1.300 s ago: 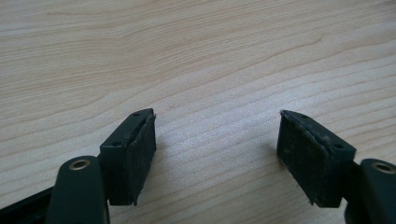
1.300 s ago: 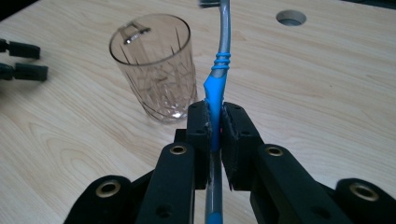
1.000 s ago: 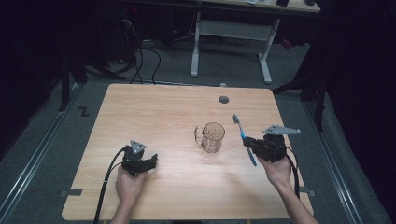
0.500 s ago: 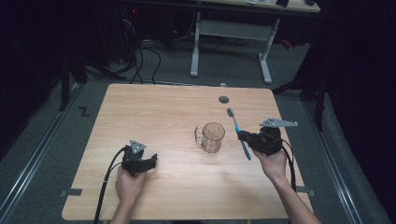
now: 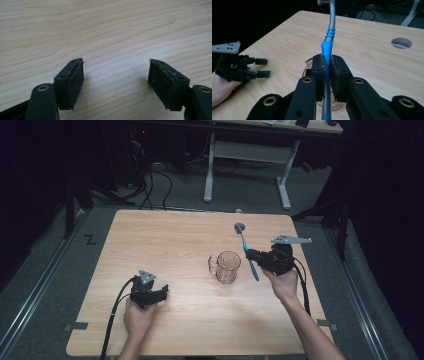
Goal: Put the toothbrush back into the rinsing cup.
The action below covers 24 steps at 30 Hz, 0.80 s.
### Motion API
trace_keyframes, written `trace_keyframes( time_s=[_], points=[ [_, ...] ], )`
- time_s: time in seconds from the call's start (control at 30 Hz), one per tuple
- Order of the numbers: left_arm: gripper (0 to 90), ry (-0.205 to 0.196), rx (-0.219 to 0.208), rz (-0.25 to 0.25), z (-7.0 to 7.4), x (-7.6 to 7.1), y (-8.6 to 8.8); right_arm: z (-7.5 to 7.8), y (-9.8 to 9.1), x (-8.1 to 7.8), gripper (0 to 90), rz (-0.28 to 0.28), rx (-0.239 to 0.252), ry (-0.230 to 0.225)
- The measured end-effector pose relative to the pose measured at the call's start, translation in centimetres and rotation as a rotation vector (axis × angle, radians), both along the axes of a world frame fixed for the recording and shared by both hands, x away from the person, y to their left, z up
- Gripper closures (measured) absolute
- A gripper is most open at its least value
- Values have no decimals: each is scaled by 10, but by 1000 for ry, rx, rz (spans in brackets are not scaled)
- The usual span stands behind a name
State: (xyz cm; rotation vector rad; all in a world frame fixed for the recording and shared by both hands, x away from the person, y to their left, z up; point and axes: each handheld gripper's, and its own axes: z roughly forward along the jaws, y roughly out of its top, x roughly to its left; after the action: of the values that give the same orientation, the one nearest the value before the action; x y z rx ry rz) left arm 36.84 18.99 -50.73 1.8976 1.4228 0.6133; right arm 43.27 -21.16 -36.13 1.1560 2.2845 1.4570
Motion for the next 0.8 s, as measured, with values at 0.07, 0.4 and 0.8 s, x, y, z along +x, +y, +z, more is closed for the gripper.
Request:
trace_keyframes(
  time_s=[0.07, 0.4, 0.8],
  points=[
    [290, 0, 3, -10, 0, -1, 0, -1, 4, 2, 822, 14, -1, 15],
    [291, 2, 1, -13, 0, -2, 1, 3, 15, 15, 822, 44, 49, 101],
    [291, 1, -7, -11, 0, -1, 1, 5, 31, 26, 822, 30, -5, 12]
  ],
)
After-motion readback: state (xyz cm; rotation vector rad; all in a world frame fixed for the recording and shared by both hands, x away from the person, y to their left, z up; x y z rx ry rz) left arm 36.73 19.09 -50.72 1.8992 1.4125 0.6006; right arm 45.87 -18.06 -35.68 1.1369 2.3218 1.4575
